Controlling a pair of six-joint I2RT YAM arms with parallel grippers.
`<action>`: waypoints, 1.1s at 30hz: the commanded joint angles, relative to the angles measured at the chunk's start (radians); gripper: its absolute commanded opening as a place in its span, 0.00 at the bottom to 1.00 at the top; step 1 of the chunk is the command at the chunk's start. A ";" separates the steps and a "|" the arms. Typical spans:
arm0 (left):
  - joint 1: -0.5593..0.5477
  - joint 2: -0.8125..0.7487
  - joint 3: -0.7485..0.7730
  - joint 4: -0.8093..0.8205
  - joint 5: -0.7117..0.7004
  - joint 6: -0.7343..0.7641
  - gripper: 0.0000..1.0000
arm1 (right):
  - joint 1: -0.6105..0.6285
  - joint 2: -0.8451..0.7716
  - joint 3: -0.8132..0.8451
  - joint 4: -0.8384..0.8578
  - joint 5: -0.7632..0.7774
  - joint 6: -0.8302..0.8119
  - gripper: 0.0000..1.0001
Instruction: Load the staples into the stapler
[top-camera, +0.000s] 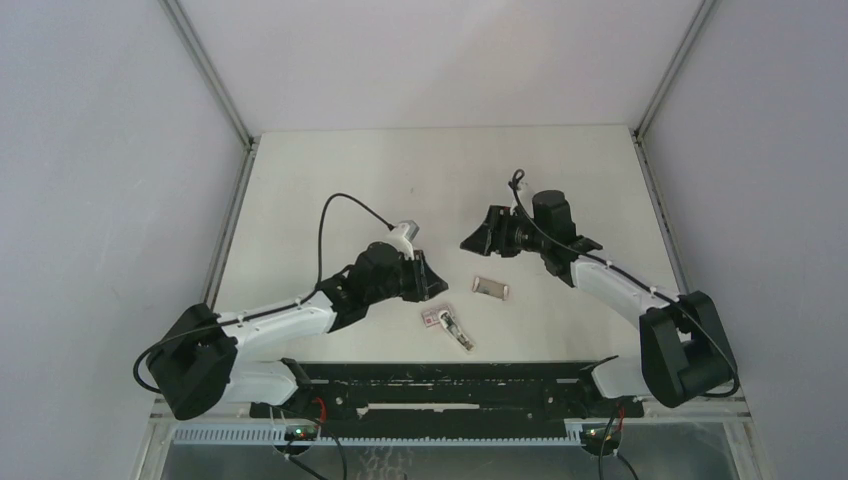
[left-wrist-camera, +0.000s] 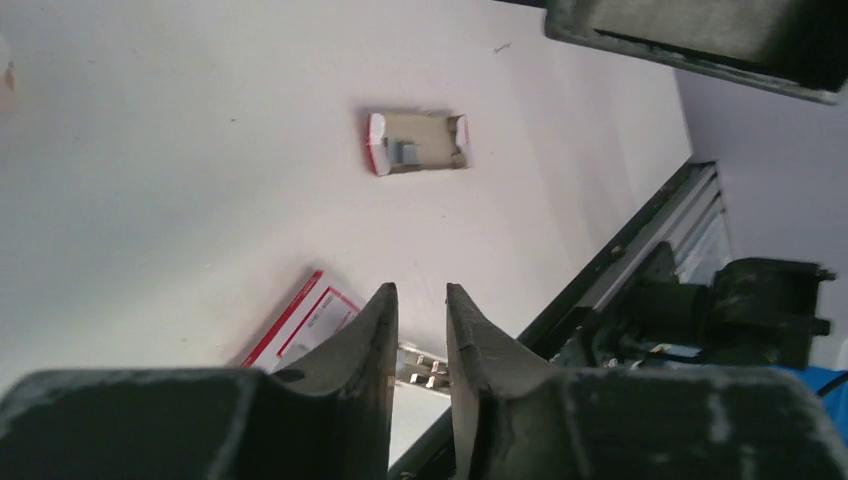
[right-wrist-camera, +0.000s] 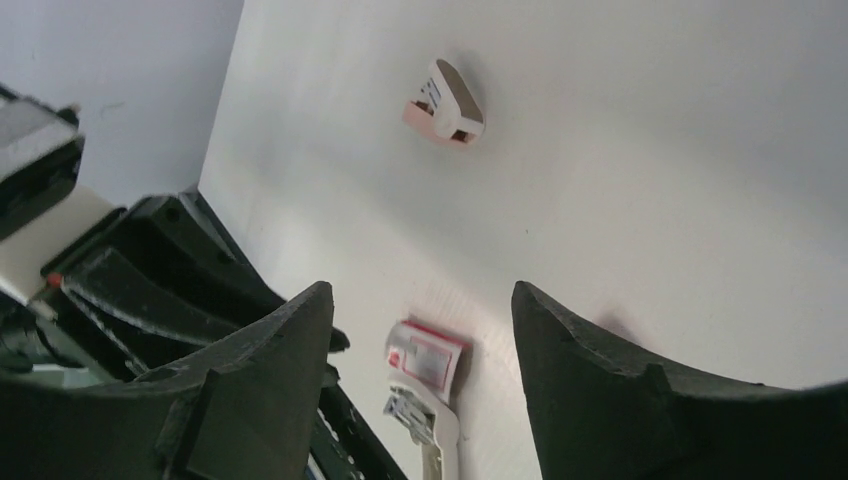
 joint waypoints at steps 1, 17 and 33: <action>0.012 -0.026 -0.037 0.072 0.042 0.065 0.36 | 0.036 -0.102 -0.054 -0.001 0.034 -0.123 0.66; 0.285 -0.325 -0.088 -0.177 0.017 0.118 0.81 | 0.480 -0.173 -0.170 -0.140 0.488 -0.273 0.73; 0.610 -0.422 0.131 -0.480 0.179 0.304 0.85 | 0.641 0.098 -0.013 -0.226 0.607 -0.318 0.61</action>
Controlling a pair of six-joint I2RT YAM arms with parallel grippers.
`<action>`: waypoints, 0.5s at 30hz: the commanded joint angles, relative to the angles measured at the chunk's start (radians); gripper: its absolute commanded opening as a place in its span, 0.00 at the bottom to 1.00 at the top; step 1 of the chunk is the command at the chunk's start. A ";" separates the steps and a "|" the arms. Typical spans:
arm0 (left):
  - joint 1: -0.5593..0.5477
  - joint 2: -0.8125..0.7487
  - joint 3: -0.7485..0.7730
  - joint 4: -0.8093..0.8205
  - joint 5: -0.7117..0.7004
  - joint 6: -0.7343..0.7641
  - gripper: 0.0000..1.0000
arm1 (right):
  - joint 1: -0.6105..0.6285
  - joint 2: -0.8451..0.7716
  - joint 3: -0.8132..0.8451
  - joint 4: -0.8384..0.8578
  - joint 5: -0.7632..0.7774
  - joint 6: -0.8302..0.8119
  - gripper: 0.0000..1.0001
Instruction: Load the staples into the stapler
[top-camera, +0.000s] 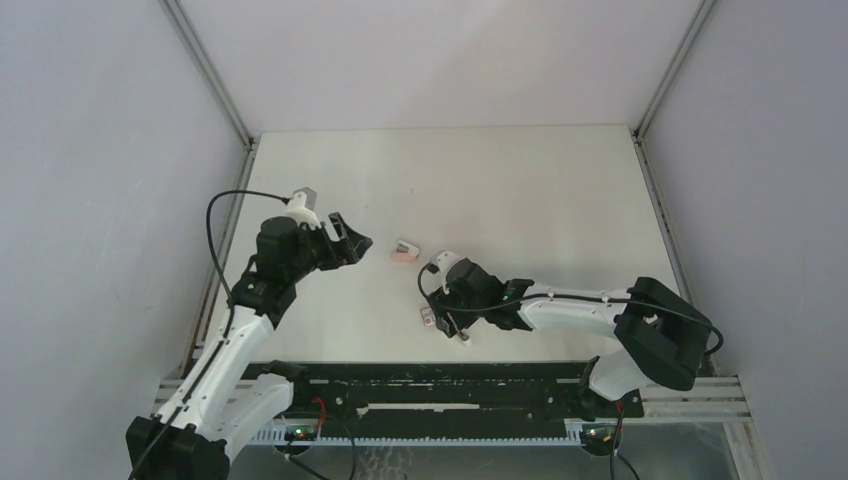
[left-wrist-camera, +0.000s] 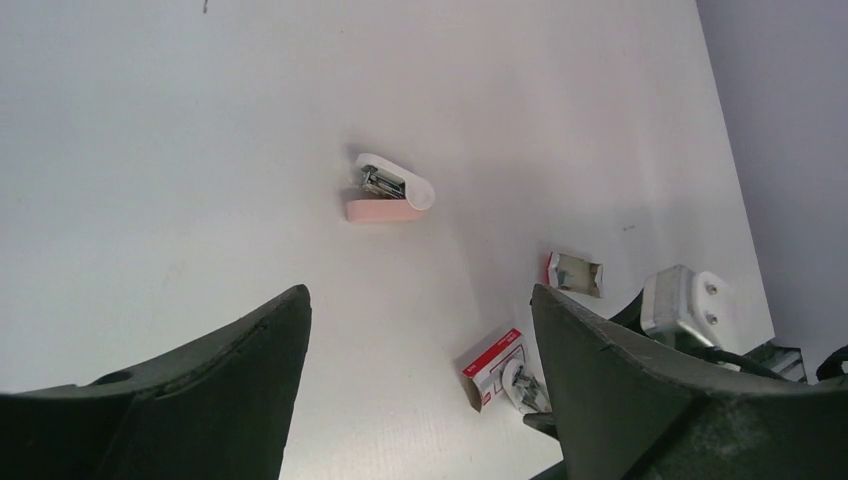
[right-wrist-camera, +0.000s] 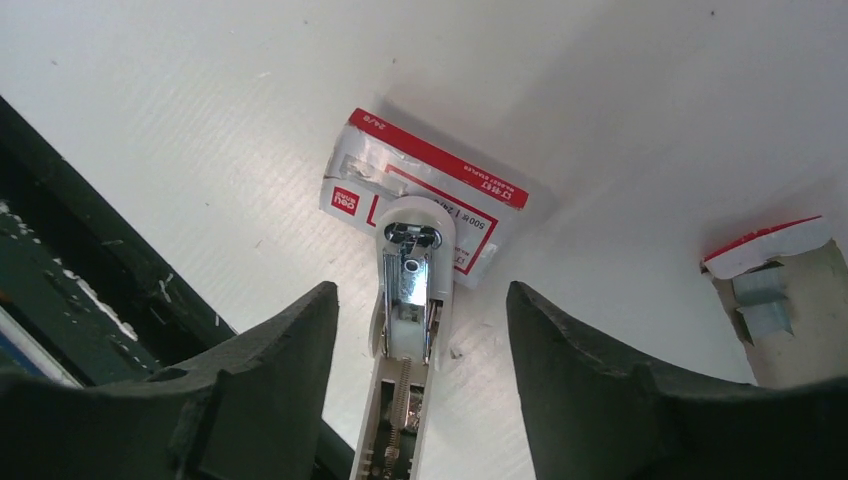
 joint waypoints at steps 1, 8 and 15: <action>0.025 0.001 0.086 -0.059 0.057 0.064 0.85 | 0.034 0.038 0.060 -0.021 0.058 -0.030 0.60; 0.034 0.020 0.119 -0.098 0.045 0.101 0.85 | 0.079 0.116 0.113 -0.065 0.126 -0.044 0.46; 0.035 0.010 0.149 -0.148 0.000 0.143 0.85 | 0.093 0.078 0.128 -0.138 0.170 -0.047 0.18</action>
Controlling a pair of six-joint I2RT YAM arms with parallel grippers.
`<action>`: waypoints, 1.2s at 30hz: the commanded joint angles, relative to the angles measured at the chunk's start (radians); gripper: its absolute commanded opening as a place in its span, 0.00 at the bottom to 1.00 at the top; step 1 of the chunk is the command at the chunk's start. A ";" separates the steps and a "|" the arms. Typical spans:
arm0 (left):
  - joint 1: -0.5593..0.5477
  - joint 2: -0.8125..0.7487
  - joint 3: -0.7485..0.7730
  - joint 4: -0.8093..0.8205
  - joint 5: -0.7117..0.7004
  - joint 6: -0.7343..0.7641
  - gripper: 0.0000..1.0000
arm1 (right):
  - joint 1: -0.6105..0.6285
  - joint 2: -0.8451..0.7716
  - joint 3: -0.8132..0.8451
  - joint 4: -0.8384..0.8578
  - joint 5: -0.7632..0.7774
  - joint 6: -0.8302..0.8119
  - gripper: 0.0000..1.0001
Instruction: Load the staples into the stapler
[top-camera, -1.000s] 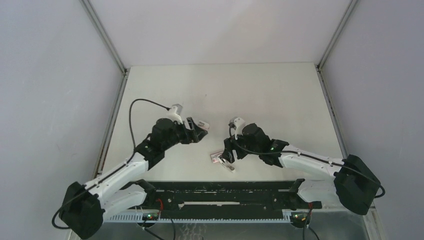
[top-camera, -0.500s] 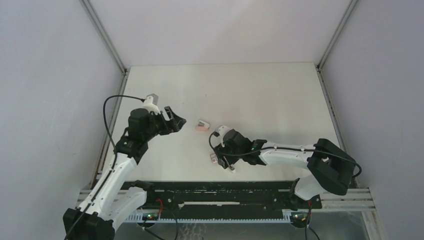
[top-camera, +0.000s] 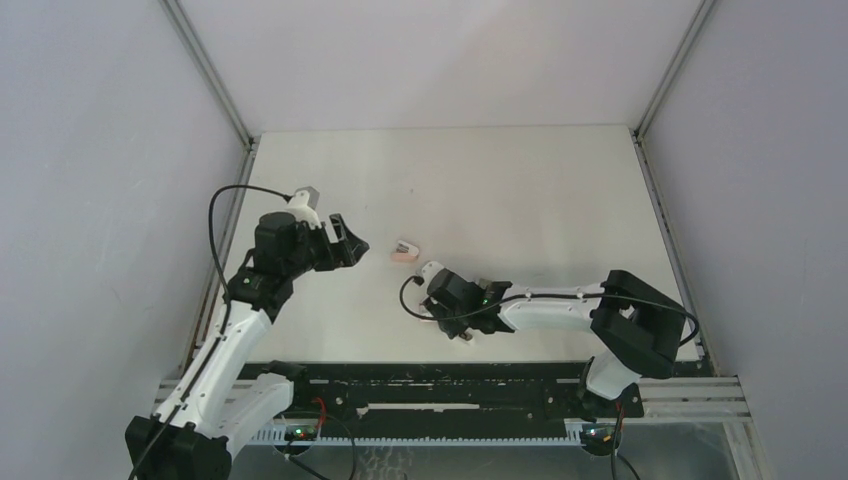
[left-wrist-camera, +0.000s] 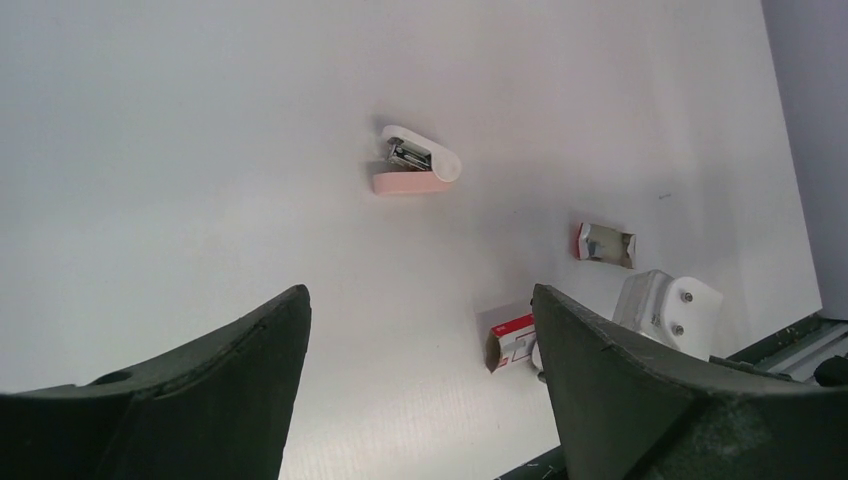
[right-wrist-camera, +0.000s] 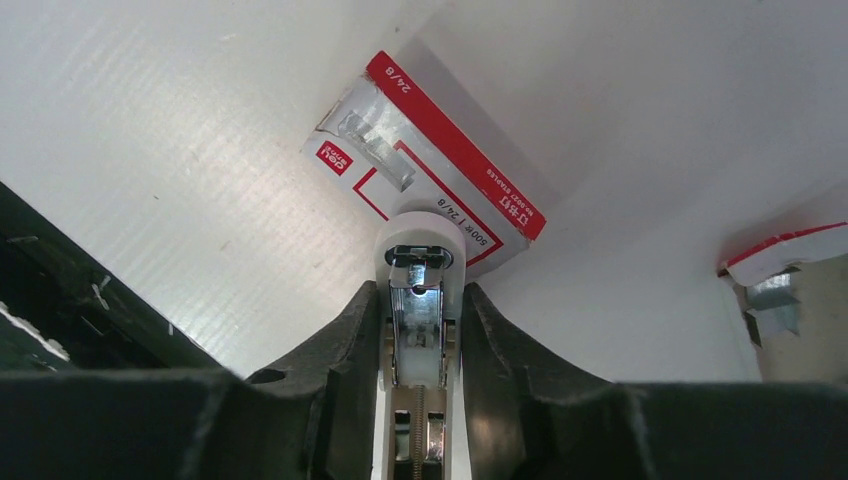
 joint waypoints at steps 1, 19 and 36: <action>0.010 -0.014 0.082 -0.025 -0.026 0.058 0.85 | 0.006 -0.067 0.036 -0.062 0.047 -0.014 0.16; 0.017 -0.045 0.068 -0.041 -0.066 0.095 0.85 | -0.350 -0.012 0.331 -0.194 -0.071 -0.276 0.06; 0.058 -0.054 0.055 -0.039 -0.053 0.092 0.85 | -0.484 0.462 0.712 -0.338 -0.289 -0.538 0.09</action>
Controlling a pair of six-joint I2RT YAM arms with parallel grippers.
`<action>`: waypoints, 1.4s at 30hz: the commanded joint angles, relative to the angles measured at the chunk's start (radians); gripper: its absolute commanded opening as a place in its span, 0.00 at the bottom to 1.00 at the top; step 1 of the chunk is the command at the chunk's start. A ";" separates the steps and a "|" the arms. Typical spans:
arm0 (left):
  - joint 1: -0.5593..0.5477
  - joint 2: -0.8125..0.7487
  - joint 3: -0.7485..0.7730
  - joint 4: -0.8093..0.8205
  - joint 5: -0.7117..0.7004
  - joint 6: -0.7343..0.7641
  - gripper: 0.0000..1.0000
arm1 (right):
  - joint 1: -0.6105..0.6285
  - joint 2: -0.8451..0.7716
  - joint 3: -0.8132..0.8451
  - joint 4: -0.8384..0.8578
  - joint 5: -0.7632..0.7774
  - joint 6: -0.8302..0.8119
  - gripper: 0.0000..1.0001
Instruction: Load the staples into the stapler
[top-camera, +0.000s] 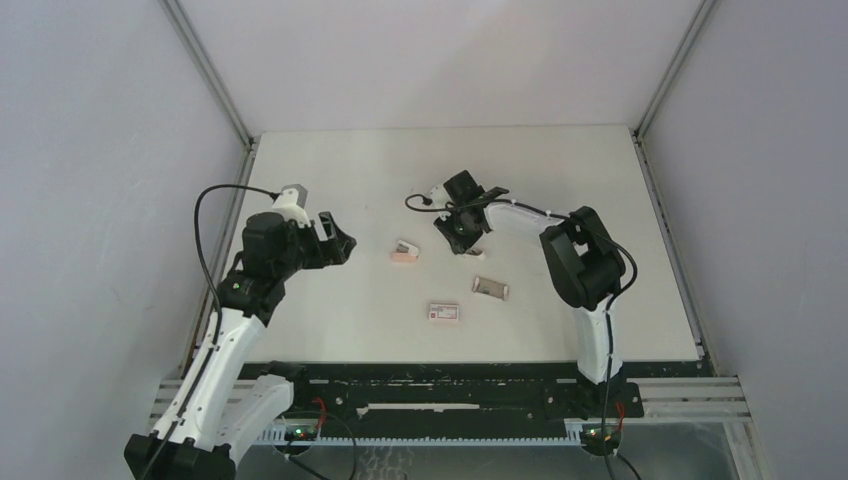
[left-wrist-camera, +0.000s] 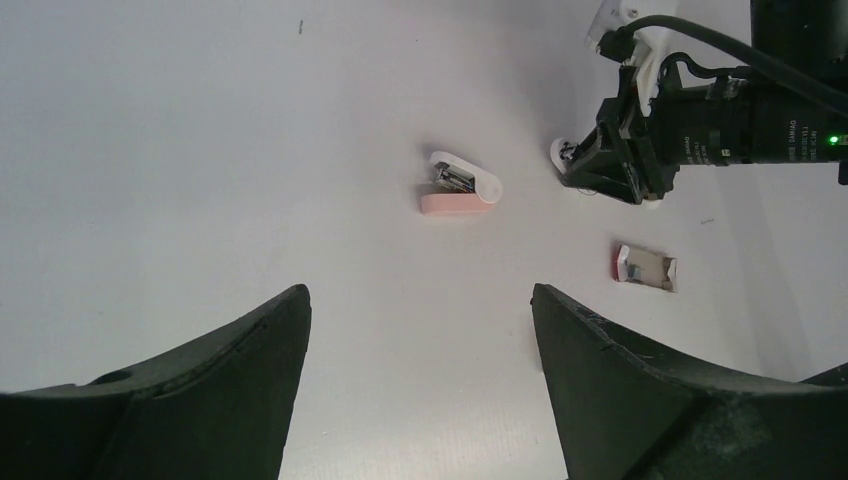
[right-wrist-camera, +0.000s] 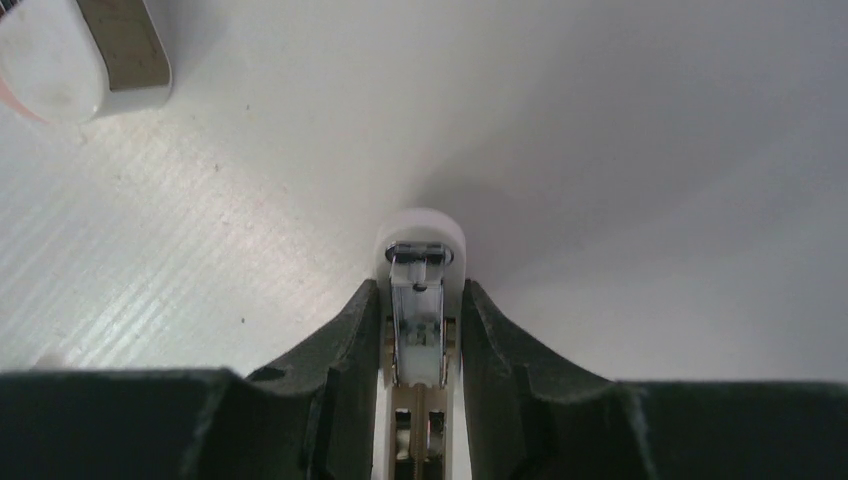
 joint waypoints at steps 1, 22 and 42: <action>0.022 -0.002 0.014 0.023 0.015 0.013 0.85 | 0.000 0.021 0.077 -0.050 -0.063 -0.062 0.15; 0.053 -0.140 -0.020 0.041 -0.113 -0.004 0.85 | 0.072 -0.132 0.102 0.144 -0.006 0.195 0.56; 0.138 -0.179 -0.040 0.062 -0.077 -0.027 0.85 | 0.195 0.197 0.381 0.079 0.097 0.247 0.28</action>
